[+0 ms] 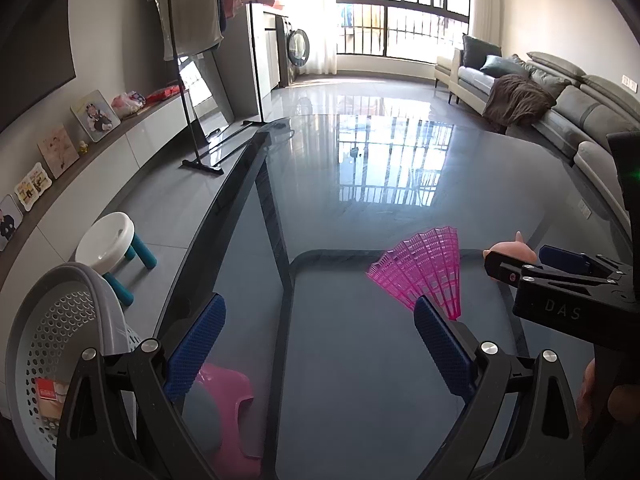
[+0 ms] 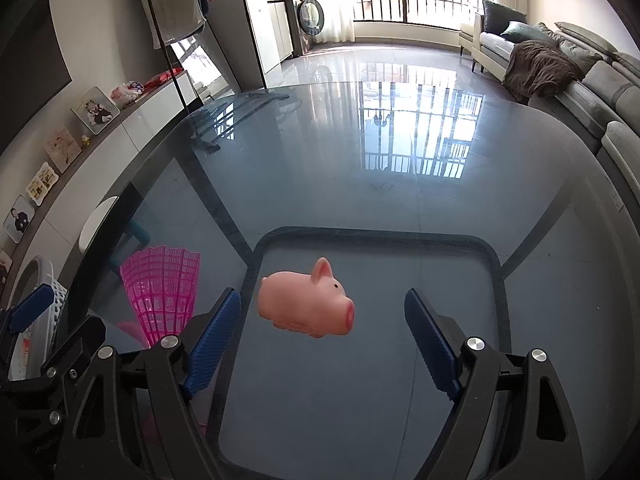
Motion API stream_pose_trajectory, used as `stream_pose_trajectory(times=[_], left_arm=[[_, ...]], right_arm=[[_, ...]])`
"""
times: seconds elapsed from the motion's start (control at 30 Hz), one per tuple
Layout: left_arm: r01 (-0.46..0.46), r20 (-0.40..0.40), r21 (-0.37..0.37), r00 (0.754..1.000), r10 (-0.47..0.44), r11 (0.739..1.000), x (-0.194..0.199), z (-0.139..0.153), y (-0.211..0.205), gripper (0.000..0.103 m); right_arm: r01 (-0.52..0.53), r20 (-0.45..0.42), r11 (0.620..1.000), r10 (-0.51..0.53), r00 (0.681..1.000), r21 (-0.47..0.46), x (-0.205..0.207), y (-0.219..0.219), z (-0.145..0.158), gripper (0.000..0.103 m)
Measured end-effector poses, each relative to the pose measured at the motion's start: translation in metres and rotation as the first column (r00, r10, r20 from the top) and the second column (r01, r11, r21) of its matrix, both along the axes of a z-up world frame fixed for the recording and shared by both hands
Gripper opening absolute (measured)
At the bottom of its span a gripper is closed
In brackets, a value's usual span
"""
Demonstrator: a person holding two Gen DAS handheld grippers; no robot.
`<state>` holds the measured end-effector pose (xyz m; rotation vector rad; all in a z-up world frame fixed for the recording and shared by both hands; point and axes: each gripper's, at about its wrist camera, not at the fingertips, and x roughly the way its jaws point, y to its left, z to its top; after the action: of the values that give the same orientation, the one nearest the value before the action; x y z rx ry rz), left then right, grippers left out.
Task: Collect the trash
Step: 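Close the right tool on the pink toy pig and lift it, then grasp the pink shuttlecock with the left tool while the right tool holds the pig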
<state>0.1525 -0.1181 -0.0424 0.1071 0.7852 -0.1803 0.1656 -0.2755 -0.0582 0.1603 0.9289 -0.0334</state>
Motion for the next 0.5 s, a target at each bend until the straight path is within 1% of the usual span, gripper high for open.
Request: stream_pose_trajectory(times=[0.03, 0.07, 0.1, 0.13, 0.17, 0.23, 0.3, 0.5], left_arm=[[0.001, 0.0, -0.002, 1.0, -0.001, 1.0, 0.0, 0.0, 0.001, 0.093], [0.002, 0.0, -0.005, 1.0, -0.002, 1.0, 0.001, 0.0, 0.001, 0.093], [0.004, -0.001, -0.006, 1.0, -0.004, 1.0, 0.001, 0.0, 0.001, 0.093], [0.007, -0.003, -0.008, 1.0, -0.007, 1.0, 0.001, -0.001, 0.0, 0.093], [0.009, -0.005, -0.01, 1.0, -0.009, 1.0, 0.001, -0.001, -0.001, 0.093], [0.016, -0.01, -0.016, 1.0, -0.016, 1.0, 0.001, -0.001, -0.003, 0.093], [0.023, -0.015, -0.021, 1.0, -0.024, 1.0, 0.001, -0.002, -0.007, 0.093], [0.048, -0.031, -0.03, 0.998, -0.049, 0.998, 0.004, -0.007, -0.023, 0.093]], right_arm=[[-0.002, 0.0, 1.0, 0.002, 1.0, -0.002, 0.001, 0.001, 0.0, 0.072], [-0.006, -0.005, 1.0, 0.006, 1.0, 0.0, 0.002, 0.0, 0.0, 0.061], [-0.011, -0.017, 1.0, 0.011, 1.0, 0.004, 0.004, 0.001, -0.002, 0.052], [-0.021, -0.028, 1.0, 0.021, 0.999, 0.011, 0.005, 0.002, -0.004, 0.05], [-0.024, -0.024, 1.0, 0.024, 0.999, 0.004, 0.005, 0.003, -0.005, 0.045], [-0.03, -0.02, 1.0, 0.03, 0.999, -0.006, 0.004, 0.005, -0.004, 0.045], [-0.025, -0.011, 1.0, 0.025, 1.0, 0.006, 0.001, 0.002, -0.001, 0.045], [0.041, 0.041, 0.998, -0.043, 0.998, 0.048, -0.013, -0.027, 0.023, 0.045]])
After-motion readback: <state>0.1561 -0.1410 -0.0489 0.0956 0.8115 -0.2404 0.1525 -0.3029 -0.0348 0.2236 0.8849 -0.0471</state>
